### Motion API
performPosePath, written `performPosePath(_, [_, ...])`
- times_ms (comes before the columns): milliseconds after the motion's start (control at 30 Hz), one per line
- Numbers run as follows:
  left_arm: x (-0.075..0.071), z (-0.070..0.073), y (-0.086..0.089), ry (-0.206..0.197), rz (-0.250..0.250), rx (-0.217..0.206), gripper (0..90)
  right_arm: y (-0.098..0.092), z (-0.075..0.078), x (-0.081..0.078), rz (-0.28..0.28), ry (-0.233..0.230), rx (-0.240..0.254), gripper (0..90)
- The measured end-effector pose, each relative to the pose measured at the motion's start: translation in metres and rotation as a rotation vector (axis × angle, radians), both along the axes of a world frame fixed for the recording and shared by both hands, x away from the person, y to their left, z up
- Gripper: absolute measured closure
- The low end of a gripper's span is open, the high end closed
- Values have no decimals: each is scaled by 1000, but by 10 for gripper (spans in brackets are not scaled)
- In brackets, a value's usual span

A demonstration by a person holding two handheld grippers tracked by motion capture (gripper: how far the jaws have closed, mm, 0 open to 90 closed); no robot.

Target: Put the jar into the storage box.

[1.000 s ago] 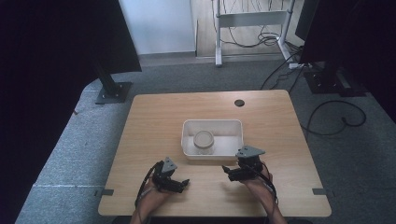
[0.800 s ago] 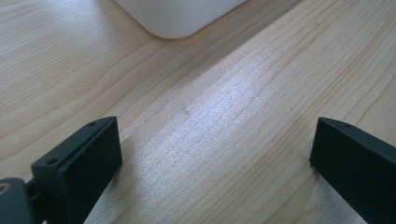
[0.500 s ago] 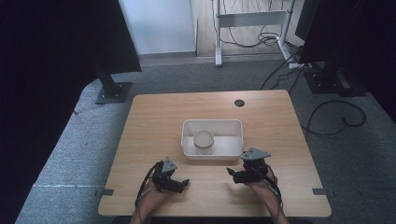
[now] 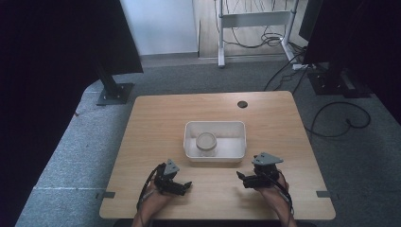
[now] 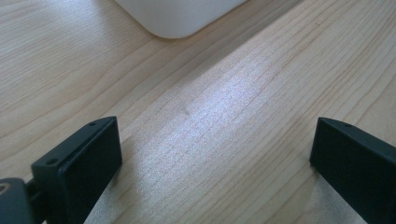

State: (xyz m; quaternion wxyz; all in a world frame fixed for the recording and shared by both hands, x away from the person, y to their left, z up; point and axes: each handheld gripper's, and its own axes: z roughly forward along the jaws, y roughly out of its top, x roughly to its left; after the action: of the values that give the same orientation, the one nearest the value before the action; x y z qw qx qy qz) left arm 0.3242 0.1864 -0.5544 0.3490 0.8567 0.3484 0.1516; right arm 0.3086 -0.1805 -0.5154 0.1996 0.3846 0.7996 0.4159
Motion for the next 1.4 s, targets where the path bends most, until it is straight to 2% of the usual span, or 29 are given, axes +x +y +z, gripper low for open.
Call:
performPosePath(467, [0,0,0,0,1,-1,20,-18,-8,-9,-39,10,-11,63])
performPosePath(1400, [0,0,0,0,1,-1,20,-50,-37,-30,-107,98,-36,62])
